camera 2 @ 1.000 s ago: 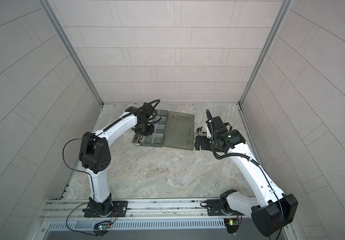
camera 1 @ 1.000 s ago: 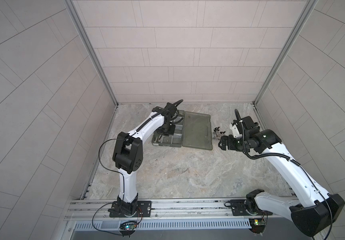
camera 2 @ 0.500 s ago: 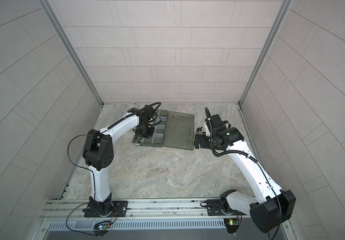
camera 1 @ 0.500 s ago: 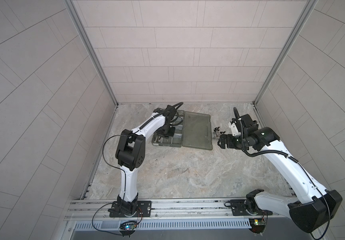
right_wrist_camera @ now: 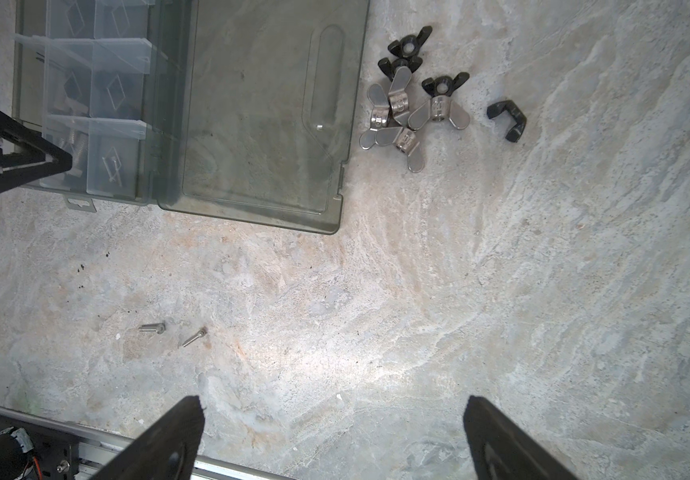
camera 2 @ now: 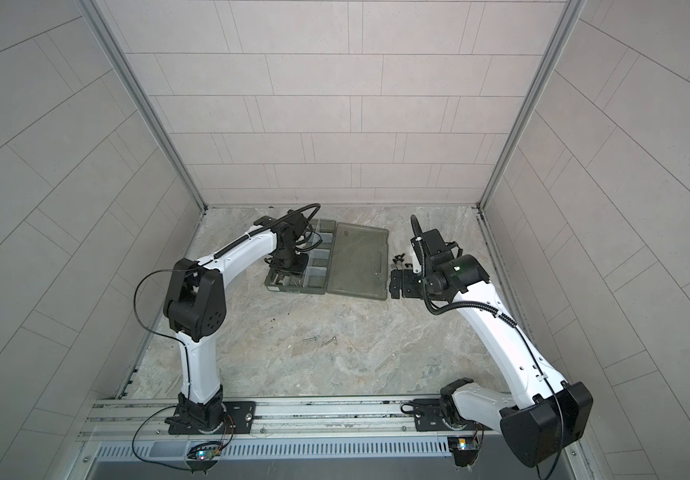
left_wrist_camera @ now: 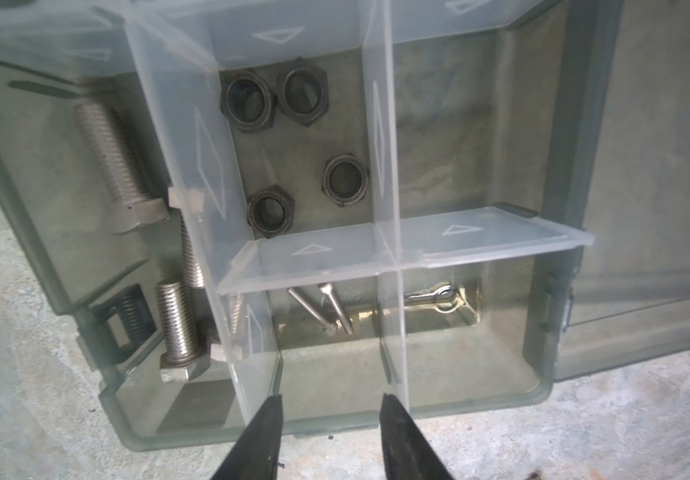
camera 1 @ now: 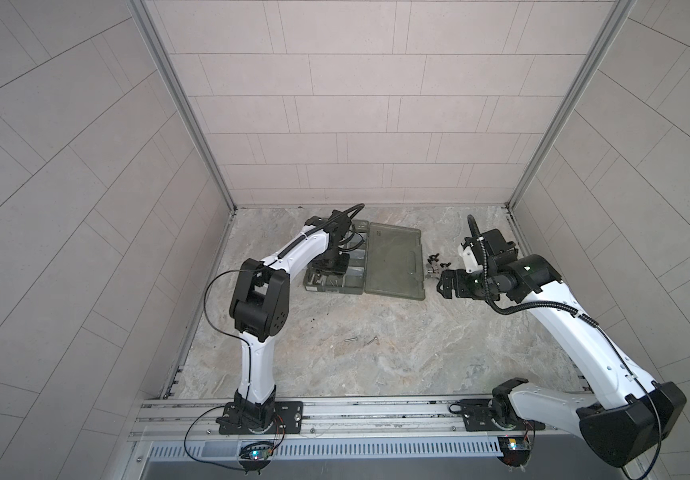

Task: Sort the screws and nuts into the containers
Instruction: 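Swing the left gripper back and lower it onto the next silver screw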

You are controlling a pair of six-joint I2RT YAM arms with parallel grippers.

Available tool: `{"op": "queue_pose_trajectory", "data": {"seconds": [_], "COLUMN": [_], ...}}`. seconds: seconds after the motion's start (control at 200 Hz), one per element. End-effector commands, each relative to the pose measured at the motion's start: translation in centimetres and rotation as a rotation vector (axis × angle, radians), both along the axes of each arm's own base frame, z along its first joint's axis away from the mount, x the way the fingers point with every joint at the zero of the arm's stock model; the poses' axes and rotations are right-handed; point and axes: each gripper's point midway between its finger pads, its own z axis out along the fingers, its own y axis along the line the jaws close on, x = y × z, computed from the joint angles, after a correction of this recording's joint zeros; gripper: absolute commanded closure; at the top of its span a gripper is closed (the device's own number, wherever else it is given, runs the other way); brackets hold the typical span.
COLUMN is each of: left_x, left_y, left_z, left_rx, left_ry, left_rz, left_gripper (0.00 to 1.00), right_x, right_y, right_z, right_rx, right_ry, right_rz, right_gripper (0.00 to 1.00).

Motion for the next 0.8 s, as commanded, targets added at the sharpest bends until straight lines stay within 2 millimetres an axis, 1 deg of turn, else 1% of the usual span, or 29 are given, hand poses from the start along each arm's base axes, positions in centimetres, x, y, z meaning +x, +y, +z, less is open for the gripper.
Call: {"op": "queue_pose_trajectory", "data": {"seconds": [0.0,0.085,0.165,0.27,0.37,0.48,0.58,0.705,0.795], "left_x": [-1.1,-2.7,-4.5,-7.5,-10.4,-13.4,-15.4,-16.8,-17.4], "left_y": [0.1,0.2,0.9,1.5,1.3,0.4,-0.8,-2.5,-3.5], "left_z": [3.0,3.7,3.6,2.6,1.4,-0.1,-1.4,-2.5,-3.1], "left_rx": [-0.054,-0.084,-0.077,-0.073,-0.086,-0.107,-0.125,-0.116,-0.088], "left_ry": [-0.053,-0.07,-0.072,-0.054,-0.032,-0.005,0.003,-0.005,-0.005], "left_rz": [0.009,-0.004,-0.015,-0.035,-0.056,-0.077,-0.11,-0.186,-0.251], "left_gripper": [0.56,0.56,0.55,0.54,0.53,0.52,0.5,0.49,0.49], "right_x": [-0.4,-0.5,-0.7,-1.1,-1.5,-1.8,-2.0,-2.4,-2.9], "right_y": [-0.3,-0.1,0.1,0.3,0.4,0.6,0.7,0.7,0.5], "right_z": [0.6,0.4,0.1,-0.4,-0.9,-1.1,-1.2,-1.1,-0.9], "right_rx": [-0.003,0.008,0.018,0.03,0.042,0.052,0.063,0.064,0.06], "right_ry": [-0.011,-0.007,0.002,0.016,0.026,0.028,0.028,0.029,0.025], "right_rz": [-0.004,0.002,0.007,0.017,0.025,0.033,0.037,0.043,0.042], "right_gripper": [0.01,0.01,0.01,0.01,0.01,0.01,0.01,0.01,0.01]}}
